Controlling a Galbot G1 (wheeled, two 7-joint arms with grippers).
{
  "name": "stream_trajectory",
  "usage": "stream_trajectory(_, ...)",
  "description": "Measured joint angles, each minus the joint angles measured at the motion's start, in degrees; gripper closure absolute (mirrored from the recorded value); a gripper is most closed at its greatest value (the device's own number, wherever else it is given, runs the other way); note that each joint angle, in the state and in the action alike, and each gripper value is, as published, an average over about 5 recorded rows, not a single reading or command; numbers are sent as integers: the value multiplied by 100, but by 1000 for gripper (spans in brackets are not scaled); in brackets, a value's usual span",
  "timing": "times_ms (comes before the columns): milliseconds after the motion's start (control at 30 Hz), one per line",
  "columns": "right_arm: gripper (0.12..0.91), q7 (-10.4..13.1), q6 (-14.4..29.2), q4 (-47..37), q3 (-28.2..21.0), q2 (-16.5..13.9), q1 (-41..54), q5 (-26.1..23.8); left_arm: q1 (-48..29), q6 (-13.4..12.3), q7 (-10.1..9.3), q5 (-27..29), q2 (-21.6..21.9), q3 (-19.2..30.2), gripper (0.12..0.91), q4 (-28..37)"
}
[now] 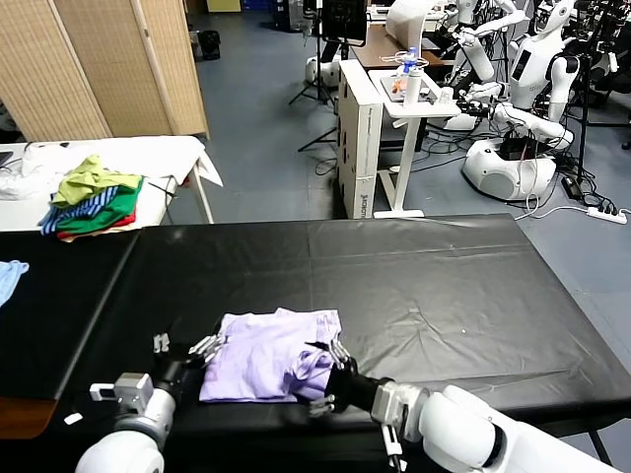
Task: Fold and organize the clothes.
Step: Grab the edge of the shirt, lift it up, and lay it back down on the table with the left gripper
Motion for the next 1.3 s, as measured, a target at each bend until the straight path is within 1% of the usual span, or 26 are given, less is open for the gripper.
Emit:
stream_trajectory(67,239,8,37,-50,-37,27,5,-92,6,-5,0,16,-10,0,123,9)
stream_trajectory(133,326,18,64,-72,-49,37,-4,-148,16,-9,0,31,-22,0,123,11)
stream_trajectory(267,569,46,82,-47,-7,-7,-65,-188,36,-14,-1,54,-39,1,123,7)
stream_trajectory(300,643,53,84,-32,16,-26,-88,-190,42,-16,-1,61,-46,2,123,4)
stream_trajectory(400,793,63,88,40,108,-96,-174,-184,63,-19,-2,86,-75,9,123,-5)
stream_trajectory(433,823,63,88,71,149,-127,-213,-178,72,-20,-2,95,-88,14,123,-9)
stream_trajectory(500,849,61,87,137,237,-196,-298,-155,93,-20,-2,112,-116,24,123,-16)
stream_trajectory(667,855,28,81,247,428,-392,-519,-100,126,-21,-2,146,-190,47,123,-19)
stream_trajectory(767,844,12,54,244,479,-501,-611,-90,141,-21,-1,160,-234,53,123,-11)
stream_trajectory(833,814,7,30,236,505,-570,-651,-74,151,-22,0,170,-255,54,123,-5)
stream_trajectory(933,730,4,5,249,543,-674,-693,-20,160,-25,2,183,-276,52,123,3)
stream_trajectory(1033,608,-13,-3,300,569,-777,-725,35,154,-28,4,189,-286,48,123,27)
stream_trajectory(1133,439,-52,6,370,599,-907,-770,141,137,-31,4,191,-293,47,123,60)
stream_trajectory(1167,363,-64,15,397,612,-957,-789,191,130,-33,5,192,-297,47,123,71)
stream_trajectory(1200,306,-73,27,427,629,-1013,-810,256,124,-36,6,196,-301,47,123,82)
stream_trajectory(1267,202,-78,49,493,688,-1127,-868,414,114,-50,8,209,-313,48,123,104)
stream_trajectory(1300,167,-68,55,528,734,-1174,-908,518,112,-64,11,221,-320,48,123,116)
